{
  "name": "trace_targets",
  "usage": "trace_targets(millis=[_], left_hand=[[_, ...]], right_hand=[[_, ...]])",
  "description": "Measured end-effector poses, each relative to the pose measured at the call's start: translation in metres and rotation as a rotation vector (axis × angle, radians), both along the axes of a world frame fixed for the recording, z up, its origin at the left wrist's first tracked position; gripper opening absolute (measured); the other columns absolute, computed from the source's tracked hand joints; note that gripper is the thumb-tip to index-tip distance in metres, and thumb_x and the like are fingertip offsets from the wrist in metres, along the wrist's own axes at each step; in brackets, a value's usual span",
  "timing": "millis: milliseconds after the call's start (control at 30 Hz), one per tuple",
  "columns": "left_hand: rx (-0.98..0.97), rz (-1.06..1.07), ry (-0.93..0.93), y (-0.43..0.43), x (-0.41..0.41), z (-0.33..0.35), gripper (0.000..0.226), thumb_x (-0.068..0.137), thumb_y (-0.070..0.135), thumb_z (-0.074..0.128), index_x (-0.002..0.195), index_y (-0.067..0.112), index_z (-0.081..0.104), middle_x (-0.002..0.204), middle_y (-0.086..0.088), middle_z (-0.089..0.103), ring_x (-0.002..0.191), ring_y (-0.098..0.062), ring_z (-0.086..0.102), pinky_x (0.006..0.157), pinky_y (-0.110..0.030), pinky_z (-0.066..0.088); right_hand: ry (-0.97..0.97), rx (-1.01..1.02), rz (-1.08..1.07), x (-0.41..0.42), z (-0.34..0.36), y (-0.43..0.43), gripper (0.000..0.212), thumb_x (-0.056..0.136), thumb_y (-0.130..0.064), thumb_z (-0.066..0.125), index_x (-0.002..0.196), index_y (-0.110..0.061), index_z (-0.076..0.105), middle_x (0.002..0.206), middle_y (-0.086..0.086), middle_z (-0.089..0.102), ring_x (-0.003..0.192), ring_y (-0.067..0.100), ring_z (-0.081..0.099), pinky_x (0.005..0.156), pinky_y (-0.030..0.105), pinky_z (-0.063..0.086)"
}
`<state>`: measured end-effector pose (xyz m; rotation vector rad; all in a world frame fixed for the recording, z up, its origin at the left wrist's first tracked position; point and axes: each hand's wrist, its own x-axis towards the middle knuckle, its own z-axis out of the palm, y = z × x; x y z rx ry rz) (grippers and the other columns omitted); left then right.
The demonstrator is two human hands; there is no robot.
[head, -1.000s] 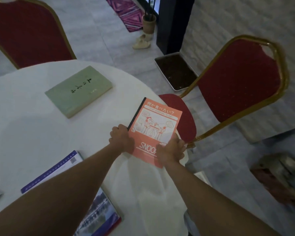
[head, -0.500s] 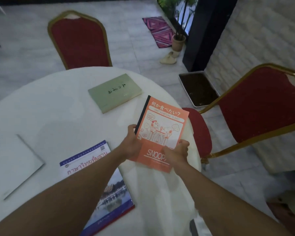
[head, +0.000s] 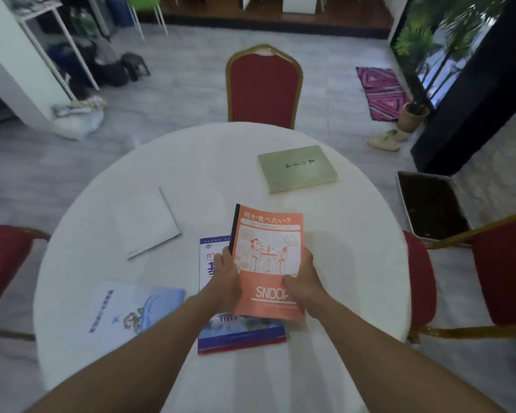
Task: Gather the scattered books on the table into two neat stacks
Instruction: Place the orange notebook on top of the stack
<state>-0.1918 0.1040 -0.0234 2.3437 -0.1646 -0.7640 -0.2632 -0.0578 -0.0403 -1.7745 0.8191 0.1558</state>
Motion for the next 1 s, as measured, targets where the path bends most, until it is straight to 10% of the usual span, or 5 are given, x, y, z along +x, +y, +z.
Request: trace_targets(millis=[433,733,1000], left_hand=[[0.438,-0.022,-0.050,0.065,-0.036,-0.046,0.044,0.090,0.005,0.042,0.133,-0.004,0.036,0.133,-0.022,0.038,0.118,-0.036,0.042,0.087,-0.036,0.038],[0.452,-0.072,-0.029,0.063,-0.033,-0.043,0.061,0.101,0.009,0.038,0.150,-0.006,0.006,0.154,-0.030,0.017,0.142,-0.043,0.025,0.116,-0.044,0.029],[0.441,-0.023,-0.032,0.065,-0.030,-0.046,0.068,0.100,0.023,0.045,0.151,0.003,0.006,0.150,-0.019,0.025,0.138,-0.029,0.033,0.107,-0.035,0.039]], right_hand=[[0.250,-0.294,0.310,-0.010,-0.038,0.048,0.062,0.088,-0.013,0.053,0.145,-0.024,0.033,0.139,0.011,0.034,0.132,0.030,0.036,0.101,0.037,0.041],[0.240,-0.331,0.355,0.001,-0.051,0.040,0.076,0.094,-0.034,0.061,0.157,-0.021,0.021,0.147,0.010,0.033,0.136,0.030,0.041,0.111,0.042,0.043],[0.248,-0.342,0.331,0.006,-0.056,0.040,0.072,0.095,-0.033,0.062,0.155,-0.021,0.025,0.146,0.010,0.034,0.134,0.030,0.045,0.108,0.041,0.048]])
